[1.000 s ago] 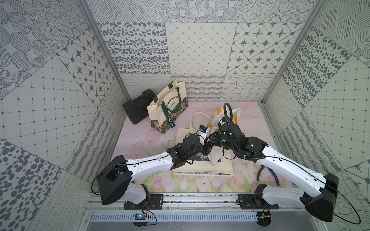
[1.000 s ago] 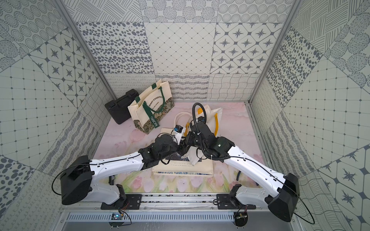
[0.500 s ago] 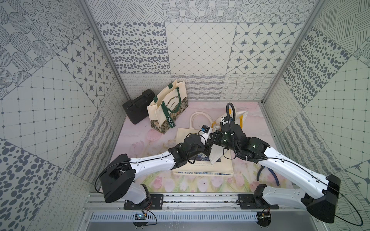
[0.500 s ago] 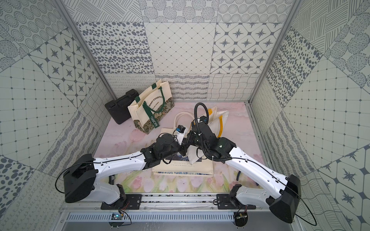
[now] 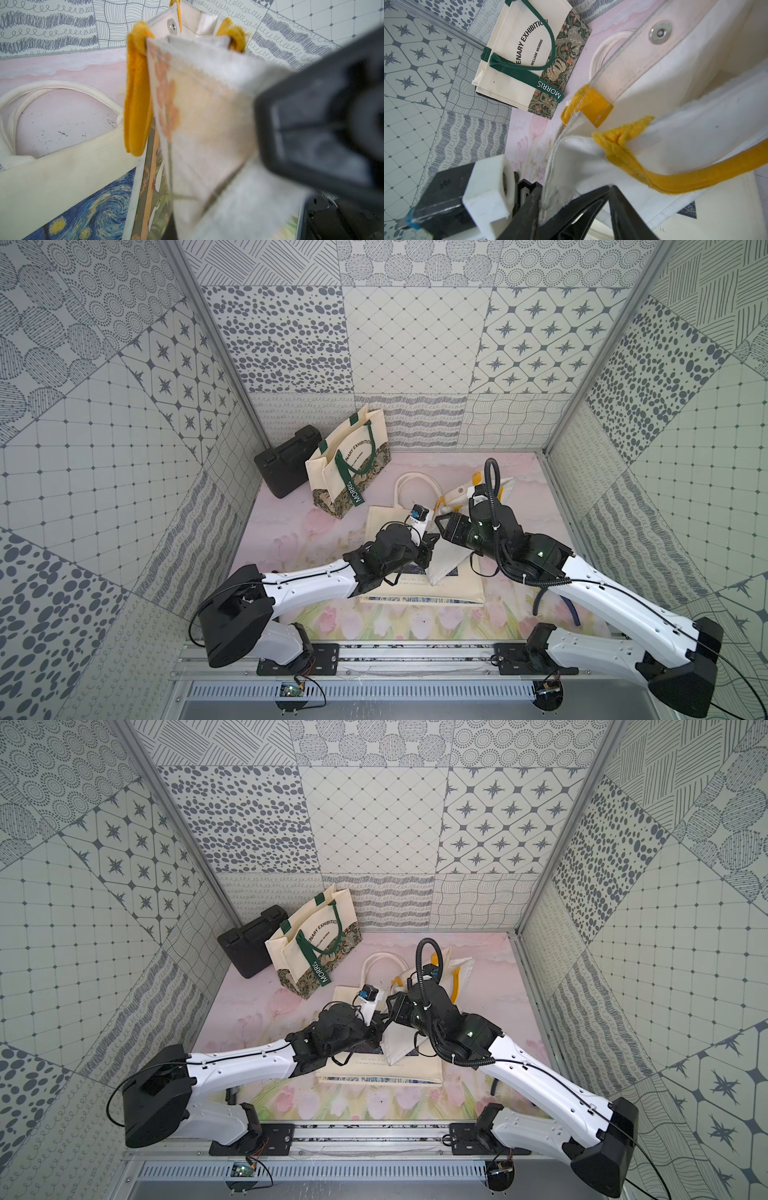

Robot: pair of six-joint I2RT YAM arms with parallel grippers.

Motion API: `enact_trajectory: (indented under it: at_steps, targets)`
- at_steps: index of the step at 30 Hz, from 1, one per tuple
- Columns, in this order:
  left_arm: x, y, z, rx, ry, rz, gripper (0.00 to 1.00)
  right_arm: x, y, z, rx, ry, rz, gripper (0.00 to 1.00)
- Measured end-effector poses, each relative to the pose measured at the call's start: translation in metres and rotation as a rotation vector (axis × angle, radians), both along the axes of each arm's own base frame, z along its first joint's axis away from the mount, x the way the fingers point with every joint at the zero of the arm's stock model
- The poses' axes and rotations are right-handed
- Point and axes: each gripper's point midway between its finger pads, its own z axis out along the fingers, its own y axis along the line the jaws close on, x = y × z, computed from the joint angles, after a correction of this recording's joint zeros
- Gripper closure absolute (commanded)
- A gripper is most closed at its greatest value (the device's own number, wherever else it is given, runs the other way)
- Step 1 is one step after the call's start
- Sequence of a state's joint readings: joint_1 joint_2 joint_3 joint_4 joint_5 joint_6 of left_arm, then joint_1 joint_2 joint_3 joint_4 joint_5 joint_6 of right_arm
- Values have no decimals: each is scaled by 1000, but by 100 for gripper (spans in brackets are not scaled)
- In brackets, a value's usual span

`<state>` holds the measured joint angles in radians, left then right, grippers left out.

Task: Put away the canvas bag
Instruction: Place the canvas bag at the center of the board.

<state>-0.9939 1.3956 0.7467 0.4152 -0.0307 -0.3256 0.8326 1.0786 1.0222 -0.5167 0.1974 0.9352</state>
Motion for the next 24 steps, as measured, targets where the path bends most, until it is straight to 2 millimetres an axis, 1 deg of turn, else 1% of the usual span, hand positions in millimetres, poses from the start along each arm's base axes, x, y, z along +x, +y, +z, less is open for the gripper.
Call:
enact_trajectory:
  at_steps: [6,10,12,16,20,24]
  targets:
    - [-2,4,-2,-2,0,6,100,8,-11,0,13,13,-24,44]
    - [-2,6,-1,-4,-2,8,100,16,-31,0,0,19,-88,44]
    - [-3,6,0,-6,-3,8,100,18,-37,-2,-4,26,-109,44]
    - [-3,6,0,-5,-2,7,100,12,-49,-13,30,34,-139,44]
    - [-3,6,0,-7,-3,7,100,4,-65,-34,59,54,-172,44]
    - [-3,7,2,-10,-6,9,100,8,-78,-39,67,63,-221,46]
